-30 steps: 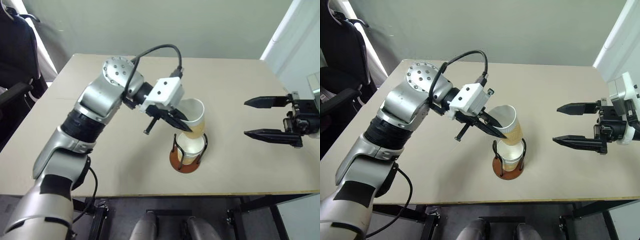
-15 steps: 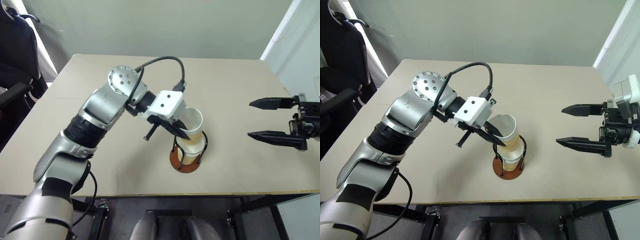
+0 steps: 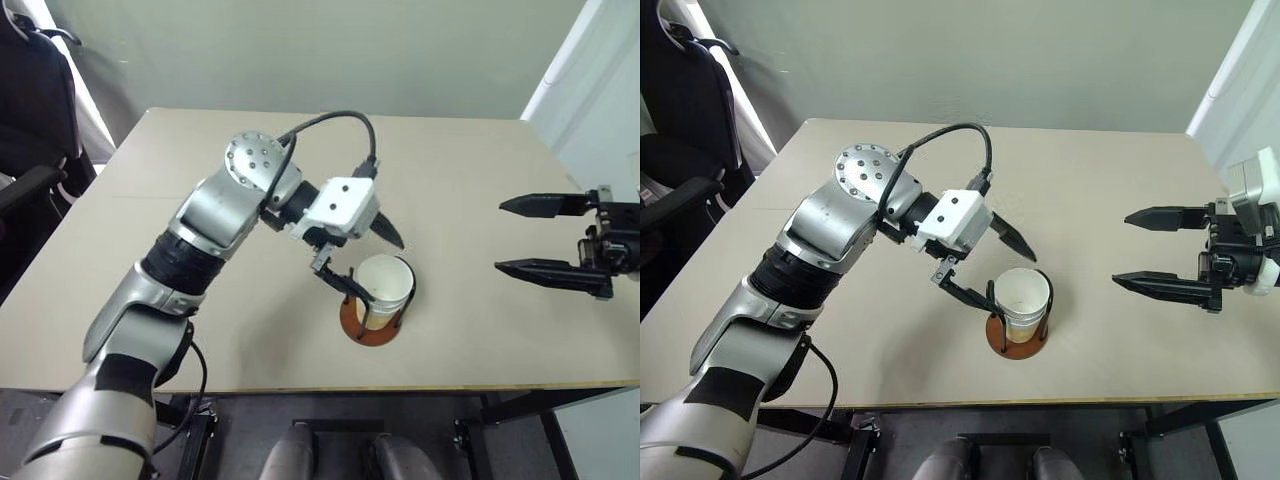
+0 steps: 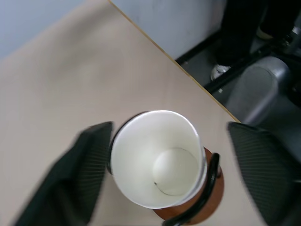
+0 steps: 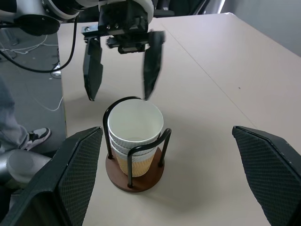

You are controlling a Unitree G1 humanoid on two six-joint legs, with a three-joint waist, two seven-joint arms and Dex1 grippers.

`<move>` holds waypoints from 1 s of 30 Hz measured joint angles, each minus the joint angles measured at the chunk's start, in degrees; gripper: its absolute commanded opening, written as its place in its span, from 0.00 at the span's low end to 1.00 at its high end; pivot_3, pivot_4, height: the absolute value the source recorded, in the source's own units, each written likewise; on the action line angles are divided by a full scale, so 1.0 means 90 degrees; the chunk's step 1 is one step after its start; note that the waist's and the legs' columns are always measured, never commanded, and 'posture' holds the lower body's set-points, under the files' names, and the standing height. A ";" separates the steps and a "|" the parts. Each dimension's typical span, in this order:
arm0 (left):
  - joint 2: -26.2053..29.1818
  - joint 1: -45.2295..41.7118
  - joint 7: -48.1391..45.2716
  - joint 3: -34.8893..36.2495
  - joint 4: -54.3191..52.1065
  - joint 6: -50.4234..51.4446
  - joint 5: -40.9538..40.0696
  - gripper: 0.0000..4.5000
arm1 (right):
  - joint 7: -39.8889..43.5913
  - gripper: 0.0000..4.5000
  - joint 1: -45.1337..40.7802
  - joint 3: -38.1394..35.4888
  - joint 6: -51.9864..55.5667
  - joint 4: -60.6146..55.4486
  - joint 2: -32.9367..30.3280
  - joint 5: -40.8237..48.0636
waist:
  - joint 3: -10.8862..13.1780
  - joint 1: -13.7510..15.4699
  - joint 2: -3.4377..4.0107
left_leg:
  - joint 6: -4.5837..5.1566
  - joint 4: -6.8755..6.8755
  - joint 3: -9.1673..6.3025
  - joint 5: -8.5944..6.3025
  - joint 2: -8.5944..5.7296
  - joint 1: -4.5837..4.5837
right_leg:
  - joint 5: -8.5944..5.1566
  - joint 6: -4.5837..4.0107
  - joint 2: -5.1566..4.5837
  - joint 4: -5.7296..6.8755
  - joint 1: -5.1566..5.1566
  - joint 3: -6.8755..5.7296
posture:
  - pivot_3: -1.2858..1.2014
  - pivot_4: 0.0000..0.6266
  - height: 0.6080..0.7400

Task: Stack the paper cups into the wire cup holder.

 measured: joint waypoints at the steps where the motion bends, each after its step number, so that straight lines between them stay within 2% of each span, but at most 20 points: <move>1: -0.0025 0.0003 0.0075 0.0083 0.0070 0.0000 -0.0003 0.99 | 0.0003 1.00 -0.0004 0.0013 -0.0013 0.0021 0.0001 -0.0001 | 0.0000 0.0000 0.0000 | 0.0000 0.0000 0.0000 0.0000 0.0000 0.0000 | 0.0001 0.0000 0.0000 0.0000 0.0000 0.0000 | 0.52 0.24 1.00; 3: -0.0094 0.0008 0.0379 0.0451 0.0272 0.0020 -0.0029 0.99 | 0.0015 1.00 -0.0025 0.0057 -0.0030 0.0097 0.0003 -0.0002 | 0.0000 -0.0002 0.0000 | 0.0000 0.0000 0.0001 0.0001 0.0000 0.0001 | 0.0002 0.0002 0.0000 0.0001 0.0000 0.0000 | 0.52 0.24 1.00; 5: 0.0078 0.0133 0.0515 0.0941 0.0164 0.0563 -0.0418 0.99 | 0.0065 1.00 -0.0101 0.0107 -0.0040 0.0222 0.0038 0.0018 | 0.0000 -0.0007 0.0000 | 0.0000 -0.0004 0.0003 0.0000 0.0000 0.0002 | 0.0001 0.0002 0.0000 0.0000 0.0000 0.0001 | 0.52 0.24 1.00; 7: 0.0974 0.0745 0.0462 0.1668 -0.0341 0.1646 -0.1114 0.99 | 0.0186 1.00 -0.0237 0.0062 0.0009 0.0653 0.0154 0.0210 | -0.0001 -0.0123 0.0001 | -0.0010 -0.0020 0.0020 0.0006 0.0001 0.0019 | -0.0001 0.0005 0.0001 -0.0002 -0.0003 0.0015 | 0.52 0.24 1.00; 10: 0.1723 0.1409 0.0502 0.2267 -0.0554 0.2210 -0.1396 0.99 | 0.0400 1.00 -0.0213 0.0046 -0.0010 0.1175 0.0155 0.0212 | -0.0001 -0.0130 0.0002 | -0.0020 -0.0027 0.0018 0.0013 0.0002 0.0022 | -0.0009 0.0012 0.0002 -0.0003 -0.0004 0.0017 | 0.52 0.24 1.00; 16: 0.2631 0.2919 0.0807 0.3350 -0.0959 0.2881 -0.1740 0.99 | 0.0759 1.00 -0.0169 0.0096 -0.0191 0.1894 0.0154 -0.0029 | 0.0000 -0.0034 0.0005 | 0.0006 -0.0018 0.0017 0.0000 0.0000 0.0020 | -0.0008 -0.0008 -0.0001 -0.0007 0.0000 0.0024 | 0.52 0.24 1.00; 20: 0.2789 0.4255 0.1087 0.3992 -0.1589 0.3388 -0.2144 0.99 | 0.0816 1.00 -0.0060 0.0074 -0.0289 0.2206 0.0155 -0.0178 | 0.0000 -0.0037 0.0005 | 0.0000 -0.0019 0.0016 0.0003 -0.0001 0.0022 | -0.0004 -0.0022 -0.0002 0.0000 -0.0002 0.0023 | 0.52 0.24 1.00; 25: 0.2864 0.4545 0.1471 0.4837 -0.1663 0.4118 -0.2910 0.99 | 0.0835 1.00 -0.0102 0.0000 -0.0439 0.2461 0.0155 -0.0252 | 0.0000 -0.0038 0.0006 | -0.0016 -0.0031 0.0015 0.0017 0.0001 0.0050 | -0.0009 -0.0060 -0.0002 0.0006 0.0009 0.0020 | 0.52 0.24 1.00; 30: 0.2988 0.4901 0.1717 0.5147 -0.1697 0.4169 -0.3042 0.99 | 0.0840 1.00 -0.0264 0.0007 -0.0418 0.2491 0.0154 -0.0249 | 0.0001 -0.0096 0.0007 | -0.0024 -0.0049 0.0018 0.0012 0.0000 0.0101 | -0.0028 -0.0089 -0.0002 0.0006 0.0045 0.0025 | 0.52 0.24 1.00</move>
